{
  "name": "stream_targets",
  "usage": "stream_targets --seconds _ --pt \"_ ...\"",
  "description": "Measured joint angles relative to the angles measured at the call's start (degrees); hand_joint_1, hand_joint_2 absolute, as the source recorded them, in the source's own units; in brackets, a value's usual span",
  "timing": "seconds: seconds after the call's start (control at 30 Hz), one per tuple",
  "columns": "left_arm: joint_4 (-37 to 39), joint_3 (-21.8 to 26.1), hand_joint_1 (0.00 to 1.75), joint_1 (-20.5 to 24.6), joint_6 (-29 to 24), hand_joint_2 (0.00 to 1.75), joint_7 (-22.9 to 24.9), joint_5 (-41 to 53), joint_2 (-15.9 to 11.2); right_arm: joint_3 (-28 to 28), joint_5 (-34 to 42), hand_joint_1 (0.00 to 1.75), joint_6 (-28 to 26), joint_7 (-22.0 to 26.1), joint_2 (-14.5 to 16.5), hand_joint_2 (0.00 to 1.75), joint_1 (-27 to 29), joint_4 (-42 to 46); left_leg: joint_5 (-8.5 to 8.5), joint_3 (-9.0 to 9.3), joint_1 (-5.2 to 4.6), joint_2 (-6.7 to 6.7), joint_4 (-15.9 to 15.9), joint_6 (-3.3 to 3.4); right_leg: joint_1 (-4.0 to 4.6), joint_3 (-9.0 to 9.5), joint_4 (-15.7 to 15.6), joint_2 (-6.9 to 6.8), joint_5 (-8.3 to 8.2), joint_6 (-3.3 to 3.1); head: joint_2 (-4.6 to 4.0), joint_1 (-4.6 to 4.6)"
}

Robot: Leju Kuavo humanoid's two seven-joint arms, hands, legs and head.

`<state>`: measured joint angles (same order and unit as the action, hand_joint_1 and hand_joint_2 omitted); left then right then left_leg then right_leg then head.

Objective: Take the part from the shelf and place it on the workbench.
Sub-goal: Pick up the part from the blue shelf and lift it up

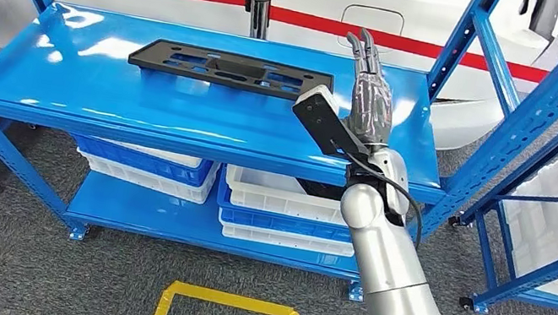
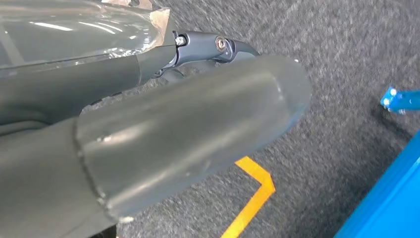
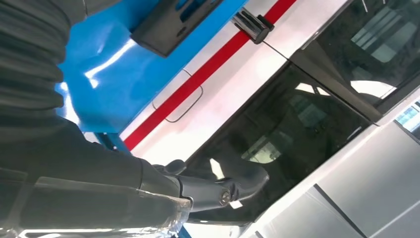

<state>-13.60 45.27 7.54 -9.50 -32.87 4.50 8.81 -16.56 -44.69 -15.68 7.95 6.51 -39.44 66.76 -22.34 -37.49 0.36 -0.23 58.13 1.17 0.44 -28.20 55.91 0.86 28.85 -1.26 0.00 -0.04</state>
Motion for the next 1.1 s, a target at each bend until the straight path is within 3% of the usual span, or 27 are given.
stream_targets --seconds 0.1,0.17,0.27,0.33,0.37,0.4,0.43,0.47,0.53,0.6,0.63,0.67,0.73,0.8,0.83,0.87,0.9,0.97,1.03,1.1 --pt "0.0 -0.1 0.00 0.4 0.1 0.00 0.1 0.3 0.1 0.2 -0.2 0.00 -0.2 -0.2 -0.3 1.75 0.2 0.8 0.16 1.54 -0.62 0.08 -1.9 1.28 0.25 0.73 0.1 0.02 0.12 1.10 0.00 -0.22" --pt "0.0 -0.1 0.00 0.6 0.0 0.00 0.3 0.6 0.2 0.4 -0.3 0.00 -0.4 -0.3 -0.6 1.75 0.4 1.6 -0.13 2.90 -0.36 0.09 -2.7 2.00 0.31 -0.68 3.3 -0.09 0.18 1.50 0.00 -0.16" --pt "0.0 -0.2 0.00 1.0 -0.1 0.00 0.6 0.9 0.4 0.7 -0.4 0.00 -0.5 -0.4 -1.4 1.75 1.1 2.4 -1.16 4.20 -0.18 -0.11 -2.9 2.36 -0.24 -7.78 13.7 -0.16 2.59 1.94 0.00 0.09" --pt "0.0 -0.2 0.00 1.0 -0.2 0.00 0.8 1.0 0.5 0.9 -0.4 0.00 -0.6 -0.4 -1.8 1.75 2.1 2.7 -2.19 5.19 -0.16 -0.32 -2.9 2.12 -0.65 -11.54 16.7 -0.19 4.21 2.52 0.00 0.15" --pt "0.0 -0.2 0.00 1.0 -0.2 0.00 0.9 1.0 0.6 1.0 -0.5 0.00 -0.6 -0.5 -1.9 1.75 2.6 2.9 -2.78 5.92 -0.13 -0.39 -2.9 1.93 -0.87 -12.01 15.3 -0.24 3.69 3.01 0.00 0.16" --pt "0.0 -0.2 0.00 1.0 -0.2 0.00 0.9 1.0 0.6 1.1 -0.5 0.00 -0.6 -0.5 -2.0 1.75 2.8 3.1 -3.42 6.76 -0.07 -0.42 -2.9 1.71 -1.13 -11.50 12.0 -0.34 1.98 3.66 0.00 0.16" --pt "0.0 -0.2 0.00 1.1 -0.3 0.00 0.9 1.0 0.6 1.2 -0.6 0.00 -0.6 -0.5 -2.1 1.75 3.0 3.2 -4.11 7.40 -0.04 -0.42 -2.9 1.42 -1.40 -10.51 7.8 -0.54 -0.78 4.40 0.00 0.18" --pt "0.0 -0.2 0.00 1.1 -0.3 0.00 0.9 1.0 0.7 1.2 -0.6 0.00 -0.6 -0.5 -2.2 1.75 3.2 3.3 -4.85 8.15 -0.06 -0.41 -2.9 1.08 -1.53 -9.62 4.1 -0.84 -3.44 4.72 0.00 0.16" --pt "0.0 -0.2 0.00 1.3 -0.3 0.00 0.9 1.0 0.7 1.3 -0.7 0.00 -0.6 -0.5 -2.4 1.75 3.5 3.6 -5.90 8.87 -0.13 -0.29 -2.9 0.32 -1.31 -8.39 0.3 -1.14 -6.59 3.86 0.00 0.14" --pt "0.0 -0.2 0.00 1.4 -0.4 0.00 1.0 1.0 0.7 1.4 -0.8 0.00 -0.6 -0.6 -2.5 1.75 3.7 4.1 -6.13 9.14 -0.08 -0.20 -2.6 -0.29 -1.24 -7.71 0.1 -0.99 -6.58 2.16 0.00 0.12" --pt "0.0 -0.2 0.00 1.5 -0.4 0.00 1.0 1.1 0.7 1.5 -0.8 0.00 -0.7 -0.6 -2.5 1.75 3.8 4.5 -5.93 8.77 0.02 -0.12 -1.5 -0.52 -1.41 -7.30 -0.1 -0.89 -6.46 1.64 0.00 0.09" --pt "0.0 -0.2 0.00 1.5 -0.5 0.00 1.1 1.2 0.7 1.5 -0.9 0.00 -0.7 -0.6 -2.5 1.75 3.8 4.8 -5.65 7.63 0.15 -0.06 0.6 -0.73 -1.61 -6.70 -0.2 -0.84 -6.19 1.12 0.00 0.05" --pt "0.0 -0.3 0.00 1.7 -0.6 0.00 1.1 1.3 0.8 1.6 -1.0 0.00 -0.6 -0.6 -2.4 1.75 3.9 5.2 -6.29 3.08 0.37 0.07 7.9 -1.28 -1.66 -5.48 -0.4 -0.76 -5.24 0.31 0.00 -0.05" --pt "0.0 -0.3 0.00 1.6 -0.8 0.00 1.2 1.3 0.8 1.6 -1.1 0.00 -0.6 -0.6 -2.4 1.75 4.3 5.3 -9.62 -2.14 0.45 0.07 14.4 -1.83 -1.54 -4.27 -0.4 -0.65 -4.07 -0.01 0.00 -0.07" --pt "0.0 -0.3 0.00 1.6 -0.8 0.00 1.2 1.4 0.8 1.7 -1.1 0.00 -0.6 -0.6 -2.4 1.75 4.5 5.4 -11.09 -3.82 0.46 0.07 15.6 -1.97 -1.49 -3.54 -0.4 -0.55 -3.45 -0.01 0.00 -0.08" --pt "0.0 -0.3 0.00 1.5 -0.8 0.00 1.3 1.4 0.8 1.7 -1.2 0.00 -0.6 -0.6 -2.4 1.75 4.7 5.4 -11.31 -4.58 0.46 0.08 14.8 -1.96 -1.44 -2.70 -0.4 -0.46 -2.80 0.03 0.00 -0.08" --pt "0.0 -0.3 0.00 1.5 -0.9 0.00 1.3 1.5 0.8 1.7 -1.2 0.00 -0.6 -0.6 -2.4 1.75 4.9 5.6 -9.87 -4.42 0.46 0.08 12.2 -1.80 -1.40 -1.74 -0.4 -0.39 -2.11 0.12 0.00 -0.08" --pt "0.0 -0.3 0.00 1.5 -1.0 0.00 1.3 1.6 0.8 1.7 -1.2 0.00 -0.6 -0.6 -2.4 1.75 5.0 5.9 -3.35 -2.77 0.30 0.10 4.3 -1.04 -1.18 0.16 -0.4 -0.33 -0.66 0.40 0.00 -0.11" --pt "0.0 -0.3 0.00 1.4 -1.1 0.00 1.4 1.6 0.7 1.7 -1.3 0.00 -0.6 -0.6 -2.4 1.75 5.2 6.1 1.23 -1.37 0.04 -0.07 -0.7 -0.26 -0.76 1.26 -0.4 -0.15 0.62 0.96 0.00 -0.15" --pt "0.0 -0.3 0.00 1.4 -1.3 0.00 1.4 1.6 0.7 1.8 -1.3 0.00 -0.6 -0.6 -2.5 1.75 5.2 6.5 1.62 -0.54 -0.15 -0.25 -1.2 0.16 -0.41 1.79 -0.8 0.01 1.52 1.68 0.00 -0.21"
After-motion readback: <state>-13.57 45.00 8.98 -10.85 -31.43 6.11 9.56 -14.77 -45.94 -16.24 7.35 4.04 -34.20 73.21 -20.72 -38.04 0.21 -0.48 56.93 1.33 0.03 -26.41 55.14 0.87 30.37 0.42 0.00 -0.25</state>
